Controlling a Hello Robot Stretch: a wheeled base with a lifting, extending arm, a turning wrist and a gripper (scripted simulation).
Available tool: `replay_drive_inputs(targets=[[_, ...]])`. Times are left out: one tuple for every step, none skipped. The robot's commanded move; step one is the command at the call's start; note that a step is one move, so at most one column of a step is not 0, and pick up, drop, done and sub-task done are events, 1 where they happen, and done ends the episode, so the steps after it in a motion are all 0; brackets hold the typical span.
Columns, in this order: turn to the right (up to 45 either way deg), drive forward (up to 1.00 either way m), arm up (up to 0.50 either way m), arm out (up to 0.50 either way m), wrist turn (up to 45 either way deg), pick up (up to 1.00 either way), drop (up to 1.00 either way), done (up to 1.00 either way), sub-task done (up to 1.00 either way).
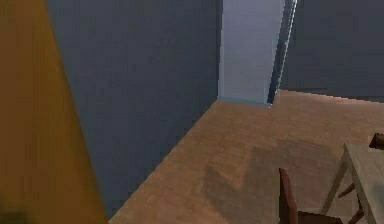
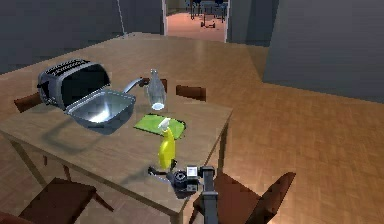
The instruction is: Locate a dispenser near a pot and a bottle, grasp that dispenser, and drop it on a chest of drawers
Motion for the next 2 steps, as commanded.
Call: replay_drive_inputs(targets=[[0.0,0.00,0.00,0.00,0.0,1.00,0.00,0.00,0.00],[0.0,0.00,0.10,0.00,0.0,0.00,0.00,0.00,0.00]])
